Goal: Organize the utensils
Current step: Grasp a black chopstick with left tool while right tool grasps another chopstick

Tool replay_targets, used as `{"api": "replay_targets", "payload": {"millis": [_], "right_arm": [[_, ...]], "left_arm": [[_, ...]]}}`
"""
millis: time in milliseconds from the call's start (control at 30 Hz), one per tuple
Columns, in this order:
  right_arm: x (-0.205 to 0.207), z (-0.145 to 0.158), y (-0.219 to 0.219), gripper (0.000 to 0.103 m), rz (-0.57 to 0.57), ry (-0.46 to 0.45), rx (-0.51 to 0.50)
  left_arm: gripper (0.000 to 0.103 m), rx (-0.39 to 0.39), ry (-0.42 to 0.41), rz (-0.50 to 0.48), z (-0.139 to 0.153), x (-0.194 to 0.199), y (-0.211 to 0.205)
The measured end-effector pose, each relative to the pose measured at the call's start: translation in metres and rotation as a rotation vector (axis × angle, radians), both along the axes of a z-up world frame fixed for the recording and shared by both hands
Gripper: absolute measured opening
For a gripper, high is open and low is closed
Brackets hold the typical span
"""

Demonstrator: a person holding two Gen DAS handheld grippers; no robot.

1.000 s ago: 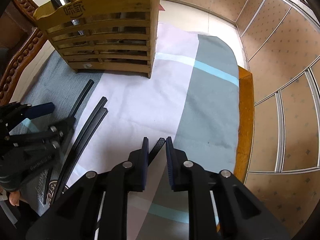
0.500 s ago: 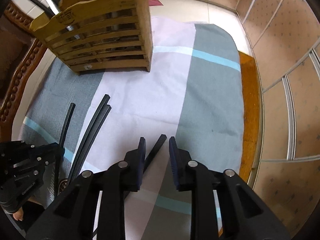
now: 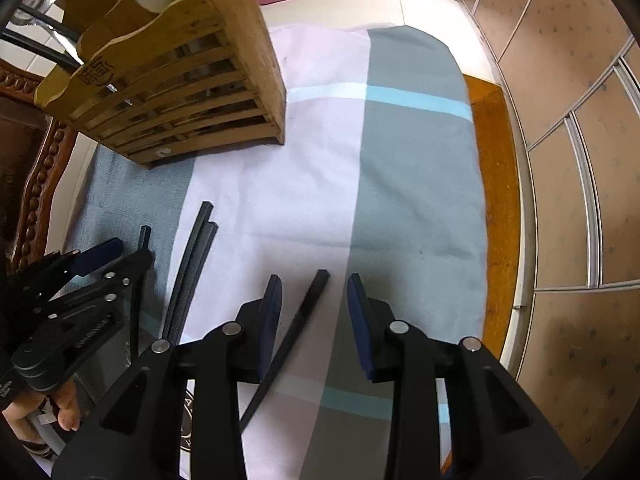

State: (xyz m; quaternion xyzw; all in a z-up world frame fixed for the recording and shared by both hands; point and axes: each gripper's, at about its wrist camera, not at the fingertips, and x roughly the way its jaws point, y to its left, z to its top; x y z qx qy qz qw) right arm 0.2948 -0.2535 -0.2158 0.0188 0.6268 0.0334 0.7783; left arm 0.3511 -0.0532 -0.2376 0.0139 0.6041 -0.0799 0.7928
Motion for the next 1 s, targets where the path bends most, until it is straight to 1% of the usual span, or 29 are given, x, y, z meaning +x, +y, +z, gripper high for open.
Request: {"api": "replay_targets", "payload": {"millis": [100, 233, 267, 333, 367, 533, 600, 700, 867, 900, 1000], "right_arm": [[0.004, -0.005, 0.003, 0.034, -0.008, 0.018, -0.007], [0.000, -0.014, 0.003, 0.034, -0.020, 0.048, -0.029], [0.001, -0.017, 0.003, 0.034, -0.023, 0.053, -0.034], [0.001, -0.019, 0.004, 0.034, -0.025, 0.050, -0.042], [0.001, -0.019, 0.006, 0.034, -0.023, 0.048, -0.053], [0.001, -0.022, 0.017, 0.034, -0.010, 0.039, -0.088], [0.001, -0.022, 0.020, 0.034, -0.002, 0.038, -0.097], [0.001, -0.022, 0.023, 0.034, 0.013, 0.034, -0.117], [-0.001, -0.017, 0.034, 0.035, 0.017, 0.029, -0.132], [-0.001, -0.017, 0.036, 0.035, 0.016, 0.028, -0.136], [-0.002, -0.015, 0.041, 0.036, 0.017, 0.024, -0.144]], "left_arm": [[0.043, -0.008, -0.002, 0.000, -0.001, 0.006, -0.001], [0.045, -0.010, 0.000, 0.001, 0.000, 0.005, 0.013], [0.046, -0.009, 0.000, -0.001, 0.004, 0.004, 0.024], [0.047, -0.002, 0.000, -0.004, 0.001, 0.013, 0.029], [0.047, 0.006, -0.002, -0.007, 0.000, 0.007, 0.032], [0.046, 0.021, -0.010, -0.011, 0.004, -0.003, 0.023], [0.041, 0.024, -0.014, -0.012, 0.005, -0.006, 0.018], [0.037, 0.026, -0.019, -0.018, 0.006, -0.009, 0.016], [0.037, 0.027, -0.025, -0.022, 0.005, -0.013, 0.008], [0.037, 0.027, -0.026, -0.023, 0.000, -0.011, 0.004], [0.039, 0.029, -0.033, -0.025, 0.001, -0.012, 0.003]]}}
